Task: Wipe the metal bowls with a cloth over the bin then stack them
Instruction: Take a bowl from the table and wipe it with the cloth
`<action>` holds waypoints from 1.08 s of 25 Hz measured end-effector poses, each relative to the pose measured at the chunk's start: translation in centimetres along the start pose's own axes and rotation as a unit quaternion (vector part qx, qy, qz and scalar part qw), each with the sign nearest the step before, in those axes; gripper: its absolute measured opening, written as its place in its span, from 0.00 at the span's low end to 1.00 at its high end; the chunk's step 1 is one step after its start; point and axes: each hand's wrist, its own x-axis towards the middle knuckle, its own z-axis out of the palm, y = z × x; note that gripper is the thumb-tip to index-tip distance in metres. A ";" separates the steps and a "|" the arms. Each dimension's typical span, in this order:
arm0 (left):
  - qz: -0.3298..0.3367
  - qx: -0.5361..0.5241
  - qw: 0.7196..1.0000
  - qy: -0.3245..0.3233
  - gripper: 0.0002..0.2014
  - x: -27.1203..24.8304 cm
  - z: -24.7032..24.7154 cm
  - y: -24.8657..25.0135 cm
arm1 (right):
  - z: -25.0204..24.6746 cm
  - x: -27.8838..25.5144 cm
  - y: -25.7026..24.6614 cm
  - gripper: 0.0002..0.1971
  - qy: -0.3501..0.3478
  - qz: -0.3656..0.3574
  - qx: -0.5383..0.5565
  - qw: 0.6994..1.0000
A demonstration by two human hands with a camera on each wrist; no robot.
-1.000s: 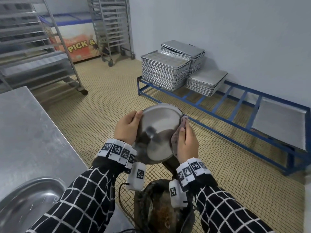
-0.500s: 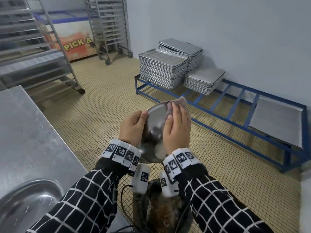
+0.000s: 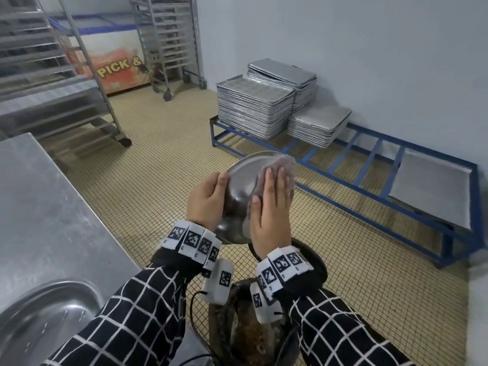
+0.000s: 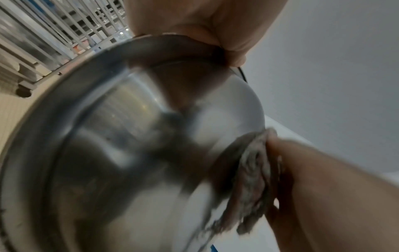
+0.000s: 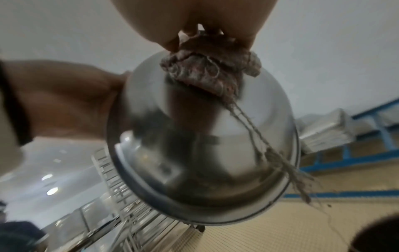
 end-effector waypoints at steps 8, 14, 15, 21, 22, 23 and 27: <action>-0.028 -0.056 0.998 0.012 0.16 -0.1 -1.0 -0.6 | -1.2 2.5 1.4 0.25 0.140 0.101 0.061 0.983; -0.065 -0.095 0.992 0.045 0.16 0.0 -1.7 -2.1 | -2.9 0.0 4.6 0.12 0.120 0.297 0.295 0.900; -0.067 -0.097 0.992 0.051 0.15 -0.1 -1.8 -2.4 | -3.4 0.0 4.6 0.11 0.093 0.297 0.291 0.905; -0.038 0.001 0.999 -0.006 0.10 0.3 -1.4 -3.3 | -5.8 1.2 5.6 0.06 0.049 0.234 0.256 0.937; -0.024 0.019 0.999 -0.018 0.09 0.3 -1.1 -3.0 | -6.1 1.7 5.6 0.06 0.031 0.215 0.227 0.949; -0.007 0.034 0.999 -0.030 0.10 0.2 -0.8 -2.7 | -6.5 2.2 5.5 0.07 0.003 0.191 0.194 0.962; 0.046 0.127 0.982 -0.132 0.11 -0.7 0.7 -0.3 | -6.3 3.9 4.1 0.09 -0.120 0.006 0.037 0.992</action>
